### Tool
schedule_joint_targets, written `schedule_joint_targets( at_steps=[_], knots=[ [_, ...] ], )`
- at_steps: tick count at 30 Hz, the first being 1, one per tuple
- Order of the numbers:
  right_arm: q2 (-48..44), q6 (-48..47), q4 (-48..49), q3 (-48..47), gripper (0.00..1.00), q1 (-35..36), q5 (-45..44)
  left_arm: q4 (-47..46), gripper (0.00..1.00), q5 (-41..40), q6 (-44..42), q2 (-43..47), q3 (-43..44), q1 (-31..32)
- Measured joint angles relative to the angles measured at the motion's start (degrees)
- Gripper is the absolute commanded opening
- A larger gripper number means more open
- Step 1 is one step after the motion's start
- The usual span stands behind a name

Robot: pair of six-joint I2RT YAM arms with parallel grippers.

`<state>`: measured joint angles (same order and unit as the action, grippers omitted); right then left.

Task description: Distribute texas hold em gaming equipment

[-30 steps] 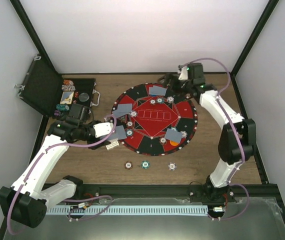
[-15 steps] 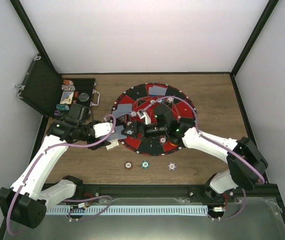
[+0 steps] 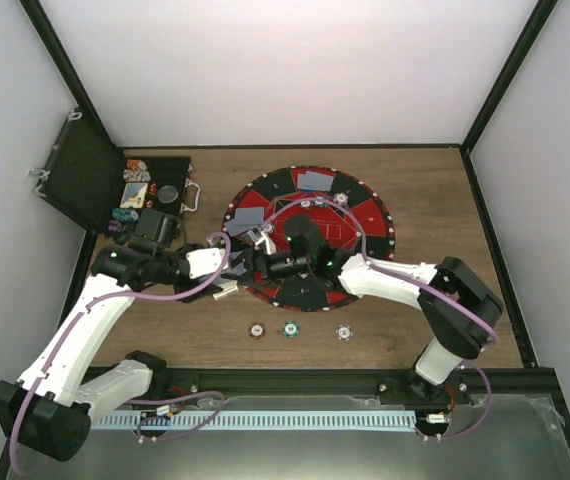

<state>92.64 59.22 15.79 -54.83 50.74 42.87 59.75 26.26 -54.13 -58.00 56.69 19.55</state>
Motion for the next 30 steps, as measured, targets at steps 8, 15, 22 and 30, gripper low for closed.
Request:
schedule_joint_targets(
  at_steps=[8, 15, 22, 30],
  knots=[
    [4.6, 2.4, 4.5, -2.5, 0.83, 0.9, 2.8, 0.5, 0.07, 0.0, -0.1, 0.0, 0.0, 0.7],
    [7.6, 2.9, 4.8, -4.9, 0.72, 0.8, 3.6, 0.5, 0.07, 0.1, -0.1, 0.0, 0.2, 1.1],
    [7.5, 3.0, 4.6, -4.5, 0.64, -0.5, 3.7, 0.7, 0.06, -0.2, -0.1, 0.0, 0.4, 1.1],
    [3.4, 0.4, 2.7, -0.9, 0.57, -2.3, 3.3, 1.7, 0.06, -0.7, -0.1, 0.0, 0.4, 1.2]
  ],
)
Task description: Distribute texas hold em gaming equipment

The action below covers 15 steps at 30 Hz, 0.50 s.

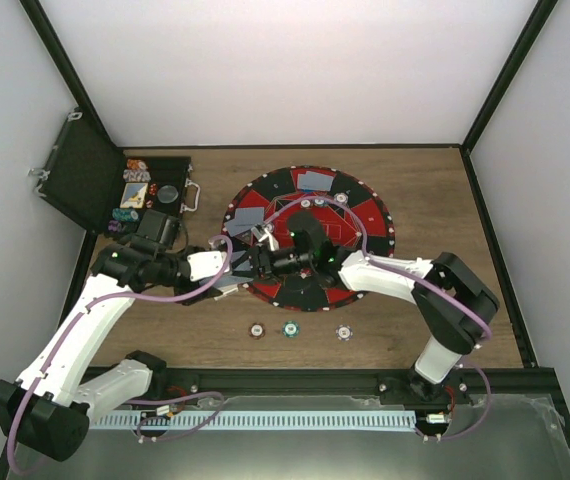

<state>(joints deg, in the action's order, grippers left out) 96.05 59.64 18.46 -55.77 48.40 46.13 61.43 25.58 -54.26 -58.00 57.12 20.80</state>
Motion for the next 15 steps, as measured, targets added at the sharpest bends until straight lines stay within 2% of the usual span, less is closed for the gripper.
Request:
schedule_joint_targets(
  at_steps=[4, 12, 15],
  knots=[
    [-1.9, -0.4, -0.2, 1.7, 0.48, -1.0, -0.1, 0.5, 0.06, -0.3, 0.0, 0.0, 0.0, 0.0],
    [-4.1, 0.6, 0.2, 2.3, 0.19, -1.2, -0.1, 0.4, 0.06, -0.6, 0.0, 0.0, 0.0, 0.0],
    [-5.3, 1.5, 0.2, 2.6, 0.12, -1.3, -0.1, 0.1, 0.06, -0.6, 0.0, 0.0, 0.0, 0.0]
  ],
)
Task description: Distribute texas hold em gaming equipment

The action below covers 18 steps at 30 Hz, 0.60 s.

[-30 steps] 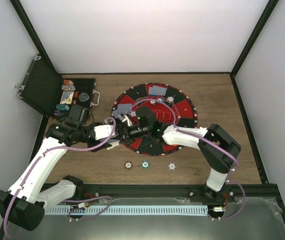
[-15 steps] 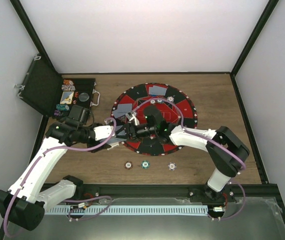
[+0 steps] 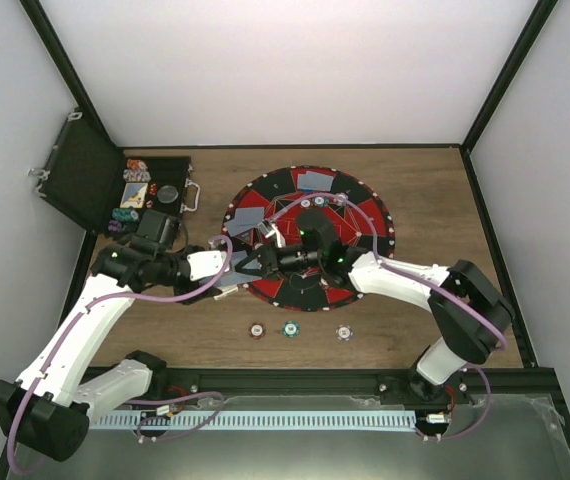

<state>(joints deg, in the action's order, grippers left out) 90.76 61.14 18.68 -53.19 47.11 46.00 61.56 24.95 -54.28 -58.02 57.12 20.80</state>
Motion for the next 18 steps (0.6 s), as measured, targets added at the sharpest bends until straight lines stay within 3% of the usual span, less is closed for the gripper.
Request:
schedule_joint_targets(
  at_steps=[8, 18],
  knots=[
    [-4.3, -0.6, -2.1, 1.3, 0.01, -1.4, -0.2, -1.5, 0.06, -0.6, -0.3, 0.0, -0.1, 0.0],
    [-14.6, -4.3, -9.2, 8.5, 0.01, -10.5, 0.6, -2.0, 0.06, -1.5, -0.6, 0.0, -0.5, 0.0]
  ],
)
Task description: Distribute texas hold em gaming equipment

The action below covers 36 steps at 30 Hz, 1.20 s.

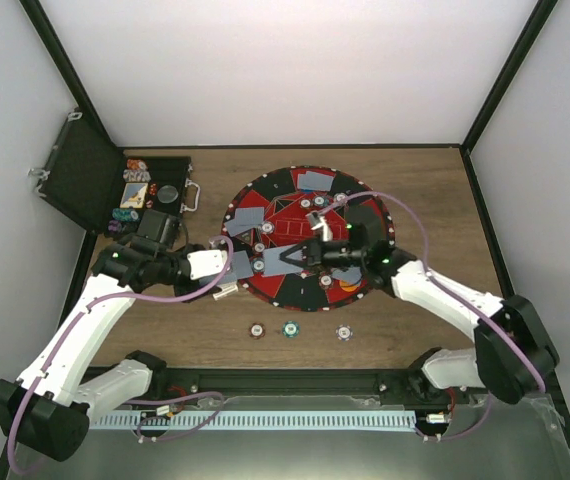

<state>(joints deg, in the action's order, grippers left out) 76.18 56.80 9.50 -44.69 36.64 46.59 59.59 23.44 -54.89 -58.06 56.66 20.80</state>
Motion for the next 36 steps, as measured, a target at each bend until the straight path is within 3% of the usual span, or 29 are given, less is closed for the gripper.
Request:
schedule_joint_targets(
  at_steps=[8, 12, 18, 23, 30, 36],
  knots=[
    [-6.8, -10.3, -12.8, 7.5, 0.01, -18.4, -0.4, 0.0, 0.06, -0.2, -0.5, 0.0, -0.2, 0.0],
    [-6.6, -15.0, -17.4, 11.3, 0.01, -24.6, -1.4, 0.0, 0.06, -0.2, -0.7, -0.1, -0.2, 0.0],
    [-1.7, -19.8, -20.2, 12.9, 0.02, -28.5, -4.3, 0.1, 0.06, -0.2, -0.9, -0.6, -0.2, 0.0],
    [1.5, -22.5, -22.9, 11.6, 0.18, -28.6, -8.4, 0.3, 0.06, -0.2, -1.0, -1.1, -0.2, 0.0],
    [1.8, -25.4, -28.0, 7.0, 0.59, -28.6, -16.2, 0.5, 0.06, 0.2, -1.1, -1.5, -0.2, 0.0],
    [-0.4, -26.0, -34.1, 4.5, 0.73, -28.6, -25.2, 0.5, 0.06, 0.2, -1.1, -2.1, -0.2, 0.0]
  ],
)
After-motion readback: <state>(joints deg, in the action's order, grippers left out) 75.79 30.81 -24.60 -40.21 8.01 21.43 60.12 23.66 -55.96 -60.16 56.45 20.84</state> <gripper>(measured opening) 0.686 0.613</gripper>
